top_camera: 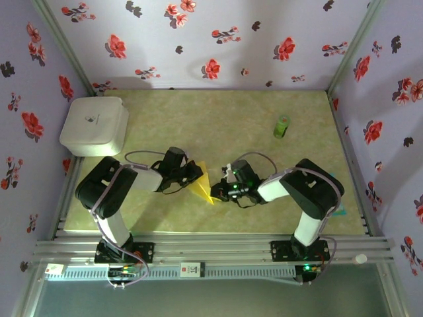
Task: Fold a paper plane with a square sheet of paper (pick it up from the middle)
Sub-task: Fourth fold the wing at the center of the table.
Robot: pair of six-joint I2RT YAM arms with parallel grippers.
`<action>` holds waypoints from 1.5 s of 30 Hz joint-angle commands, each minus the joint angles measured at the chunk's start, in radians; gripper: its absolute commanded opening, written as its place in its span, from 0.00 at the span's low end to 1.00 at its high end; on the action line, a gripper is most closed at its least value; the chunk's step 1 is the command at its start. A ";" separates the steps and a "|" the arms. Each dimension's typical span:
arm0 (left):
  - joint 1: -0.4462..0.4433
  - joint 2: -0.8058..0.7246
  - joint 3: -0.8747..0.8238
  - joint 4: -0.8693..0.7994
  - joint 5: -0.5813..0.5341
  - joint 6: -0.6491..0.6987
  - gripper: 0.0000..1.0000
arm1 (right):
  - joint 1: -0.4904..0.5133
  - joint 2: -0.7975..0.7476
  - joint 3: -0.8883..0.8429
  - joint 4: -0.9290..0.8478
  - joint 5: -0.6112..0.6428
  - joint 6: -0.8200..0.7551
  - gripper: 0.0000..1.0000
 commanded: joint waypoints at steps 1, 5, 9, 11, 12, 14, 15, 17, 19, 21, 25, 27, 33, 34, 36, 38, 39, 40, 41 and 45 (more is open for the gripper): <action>0.013 0.011 -0.030 -0.090 -0.066 0.012 0.00 | 0.015 -0.020 -0.022 -0.131 -0.043 -0.040 0.09; 0.013 0.011 -0.033 -0.091 -0.065 0.011 0.00 | 0.018 -0.032 -0.028 -0.143 -0.045 -0.048 0.09; 0.013 0.010 -0.033 -0.090 -0.065 0.011 0.00 | 0.020 -0.028 -0.025 -0.170 -0.051 -0.060 0.08; 0.013 0.008 -0.033 -0.092 -0.066 0.011 0.00 | 0.020 -0.028 -0.025 -0.180 -0.049 -0.063 0.10; 0.013 0.007 -0.033 -0.092 -0.067 0.010 0.00 | 0.020 -0.031 -0.026 -0.181 -0.048 -0.062 0.10; 0.013 0.010 -0.033 -0.093 -0.066 0.010 0.00 | 0.021 -0.033 -0.028 -0.192 -0.046 -0.066 0.11; 0.013 0.010 -0.034 -0.093 -0.066 0.011 0.00 | 0.023 -0.035 -0.026 -0.200 -0.045 -0.069 0.11; 0.013 0.008 -0.034 -0.093 -0.066 0.009 0.00 | 0.024 -0.038 -0.024 -0.229 -0.038 -0.082 0.11; 0.013 0.006 -0.037 -0.092 -0.067 0.009 0.00 | 0.027 -0.044 -0.020 -0.257 -0.028 -0.098 0.13; 0.013 0.006 -0.036 -0.092 -0.067 0.009 0.00 | 0.030 -0.051 -0.015 -0.285 -0.012 -0.112 0.15; 0.013 0.005 -0.036 -0.093 -0.067 0.009 0.00 | 0.039 -0.057 0.009 -0.366 0.015 -0.154 0.12; 0.013 0.005 -0.034 -0.093 -0.066 0.009 0.00 | 0.043 -0.056 0.013 -0.376 0.018 -0.162 0.10; 0.013 0.002 -0.032 -0.098 -0.067 0.010 0.00 | 0.048 -0.057 0.015 -0.402 0.029 -0.167 0.09; 0.013 0.002 -0.030 -0.098 -0.067 0.010 0.00 | 0.049 -0.061 0.015 -0.406 0.030 -0.168 0.10; 0.013 0.002 -0.031 -0.098 -0.067 0.011 0.00 | 0.051 -0.066 0.013 -0.410 0.032 -0.169 0.11; 0.013 0.001 -0.032 -0.099 -0.068 0.010 0.00 | 0.055 -0.067 0.012 -0.417 0.029 -0.174 0.10; 0.013 0.002 -0.032 -0.099 -0.066 0.011 0.00 | 0.057 -0.069 0.011 -0.420 0.034 -0.175 0.08; 0.013 0.001 -0.031 -0.099 -0.067 0.011 0.00 | 0.058 -0.072 0.008 -0.423 0.042 -0.177 0.07; 0.013 0.002 -0.033 -0.100 -0.068 0.012 0.00 | 0.058 -0.077 0.004 -0.424 0.046 -0.176 0.05; 0.013 0.003 -0.036 -0.098 -0.069 0.011 0.00 | 0.058 -0.089 0.001 -0.438 0.059 -0.182 0.07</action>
